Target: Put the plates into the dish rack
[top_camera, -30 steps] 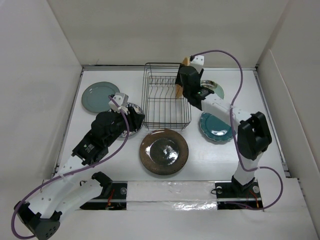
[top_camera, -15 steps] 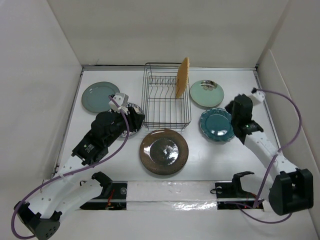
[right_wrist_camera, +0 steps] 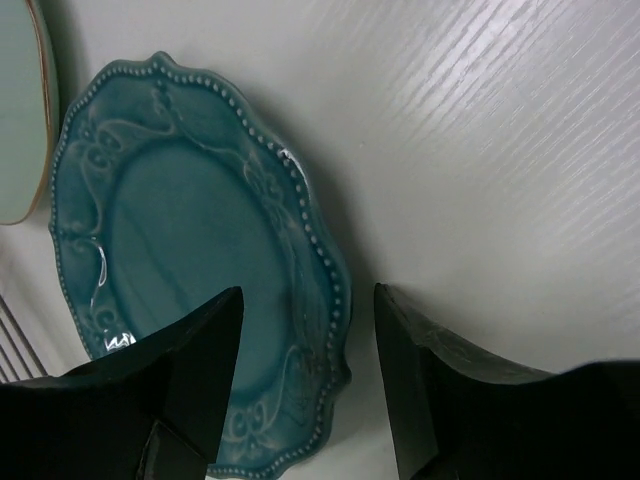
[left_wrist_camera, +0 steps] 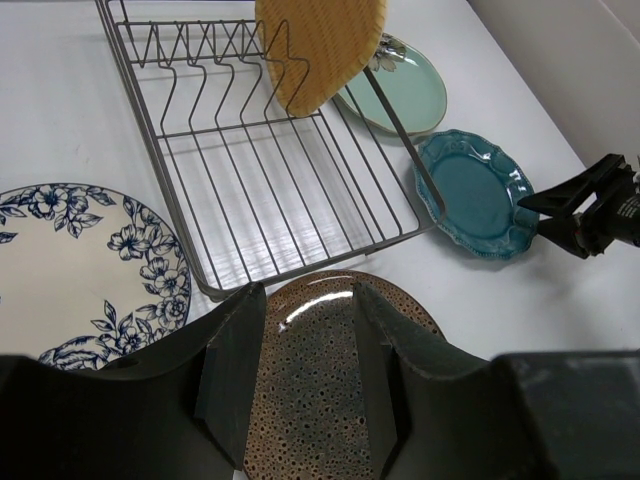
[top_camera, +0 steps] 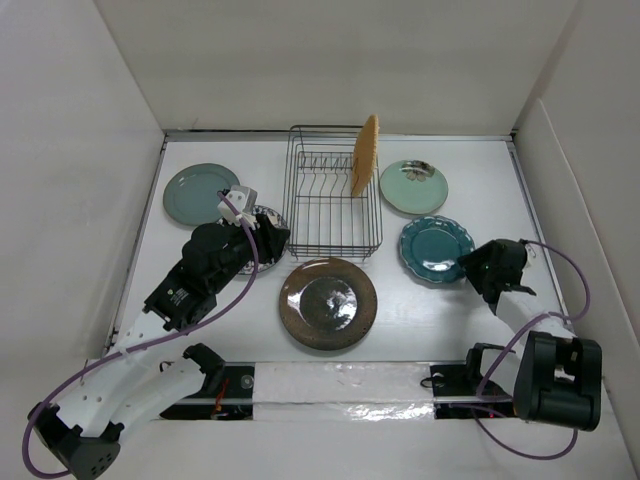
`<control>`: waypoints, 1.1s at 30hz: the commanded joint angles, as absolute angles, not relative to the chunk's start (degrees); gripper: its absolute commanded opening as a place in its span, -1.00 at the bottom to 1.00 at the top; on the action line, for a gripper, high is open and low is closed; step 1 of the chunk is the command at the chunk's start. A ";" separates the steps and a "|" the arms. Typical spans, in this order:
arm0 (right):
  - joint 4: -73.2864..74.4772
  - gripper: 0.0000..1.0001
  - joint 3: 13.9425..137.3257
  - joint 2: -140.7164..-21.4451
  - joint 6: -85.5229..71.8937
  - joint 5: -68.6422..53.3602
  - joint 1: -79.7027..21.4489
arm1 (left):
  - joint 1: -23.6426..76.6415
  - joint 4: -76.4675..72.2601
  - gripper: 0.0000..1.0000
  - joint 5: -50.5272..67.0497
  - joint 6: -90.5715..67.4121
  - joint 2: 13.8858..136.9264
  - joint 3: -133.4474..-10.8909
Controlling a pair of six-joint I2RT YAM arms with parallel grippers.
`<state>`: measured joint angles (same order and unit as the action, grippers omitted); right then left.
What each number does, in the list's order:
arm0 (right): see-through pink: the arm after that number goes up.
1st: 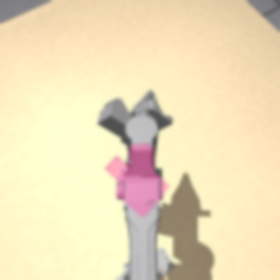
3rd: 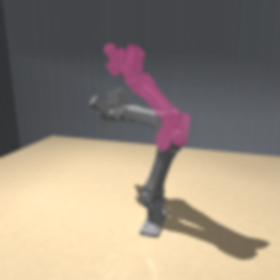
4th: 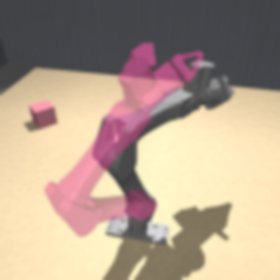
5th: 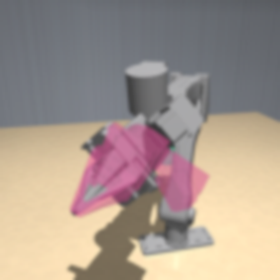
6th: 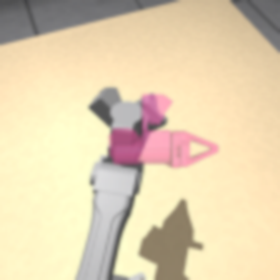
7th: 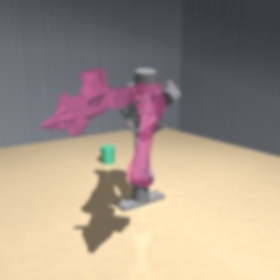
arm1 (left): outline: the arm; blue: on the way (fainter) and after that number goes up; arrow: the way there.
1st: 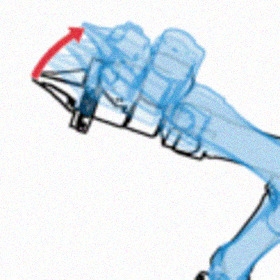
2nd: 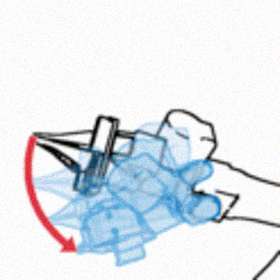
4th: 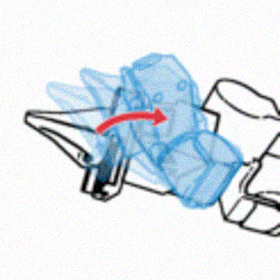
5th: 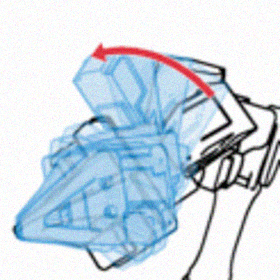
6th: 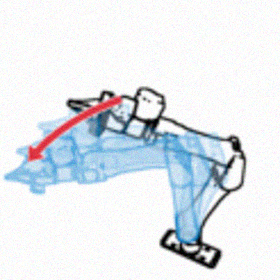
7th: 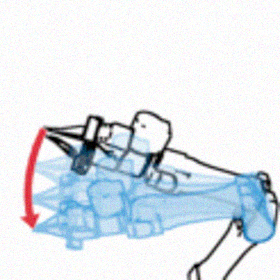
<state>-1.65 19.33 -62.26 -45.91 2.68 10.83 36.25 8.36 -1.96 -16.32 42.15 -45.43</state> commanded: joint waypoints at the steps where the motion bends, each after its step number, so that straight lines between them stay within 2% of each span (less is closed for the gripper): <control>1: -7.47 0.21 17.93 -63.19 -46.85 -4.04 13.09 | 36.04 5.19 -0.25 -1.41 -16.26 41.40 -44.91; 4: -7.73 0.20 17.84 -64.15 -46.32 -5.88 15.64 | 36.04 5.10 -0.25 -1.32 -16.17 41.40 -44.83; 13: -8.87 -0.32 19.25 -73.02 -41.66 -13.79 21.18 | 36.04 5.18 -0.25 -1.49 -16.17 40.78 -44.91; 28: -10.72 -0.33 21.01 -78.23 -38.41 -16.44 22.32 | 36.04 5.10 -0.25 -1.32 -16.17 40.43 -44.82; 29: -10.72 -0.56 20.22 -77.27 -38.67 -16.09 22.32 | 36.04 5.10 -0.25 -1.23 -16.26 40.52 -44.82; 31: -9.76 -0.76 19.25 -72.72 -39.29 -14.68 22.32 | 36.04 5.10 -0.25 -1.23 -16.17 40.60 -44.82; 33: -6.18 -0.86 18.90 -69.28 -39.55 -13.37 22.32 | 36.04 5.10 -0.25 -1.23 -16.17 40.61 -44.82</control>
